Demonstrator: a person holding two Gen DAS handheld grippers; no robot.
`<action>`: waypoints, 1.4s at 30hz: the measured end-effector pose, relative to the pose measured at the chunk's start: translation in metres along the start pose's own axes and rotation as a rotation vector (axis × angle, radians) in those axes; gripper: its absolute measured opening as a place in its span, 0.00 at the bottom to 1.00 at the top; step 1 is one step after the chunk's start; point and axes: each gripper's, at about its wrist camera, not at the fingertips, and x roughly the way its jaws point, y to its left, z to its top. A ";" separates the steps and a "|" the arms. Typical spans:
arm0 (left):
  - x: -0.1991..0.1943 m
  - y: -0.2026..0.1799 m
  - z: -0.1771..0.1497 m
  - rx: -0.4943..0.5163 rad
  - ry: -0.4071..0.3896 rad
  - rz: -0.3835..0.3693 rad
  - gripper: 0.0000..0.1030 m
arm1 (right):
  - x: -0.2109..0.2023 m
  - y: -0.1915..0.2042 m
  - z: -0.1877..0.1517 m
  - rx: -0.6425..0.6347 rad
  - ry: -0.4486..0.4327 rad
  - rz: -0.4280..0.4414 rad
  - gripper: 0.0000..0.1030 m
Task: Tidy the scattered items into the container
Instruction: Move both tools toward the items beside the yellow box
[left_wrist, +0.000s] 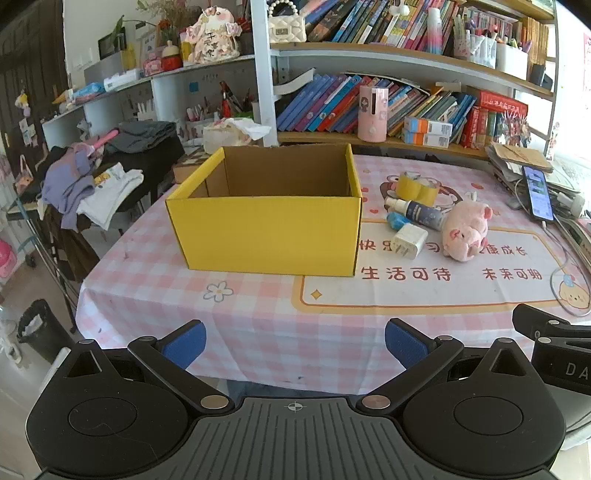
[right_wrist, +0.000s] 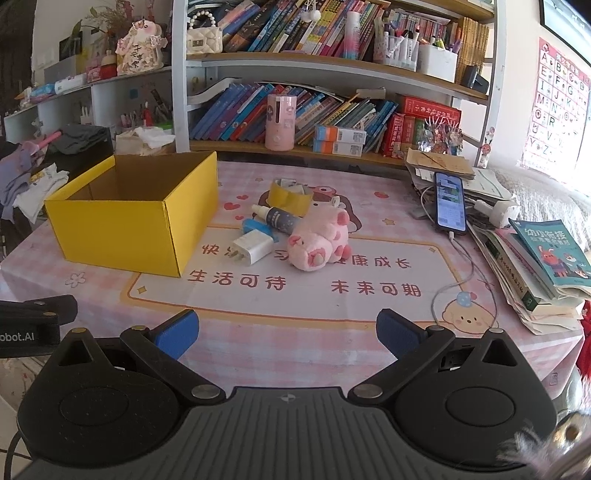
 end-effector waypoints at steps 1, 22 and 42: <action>0.000 0.000 0.000 0.000 0.002 -0.003 1.00 | 0.000 0.000 0.000 -0.001 -0.001 -0.001 1.00; 0.005 0.006 0.002 0.002 0.018 -0.012 1.00 | 0.004 0.005 0.003 -0.008 0.008 -0.014 1.00; 0.007 0.011 -0.002 0.029 0.024 -0.033 1.00 | 0.001 0.011 0.000 -0.041 -0.006 0.010 1.00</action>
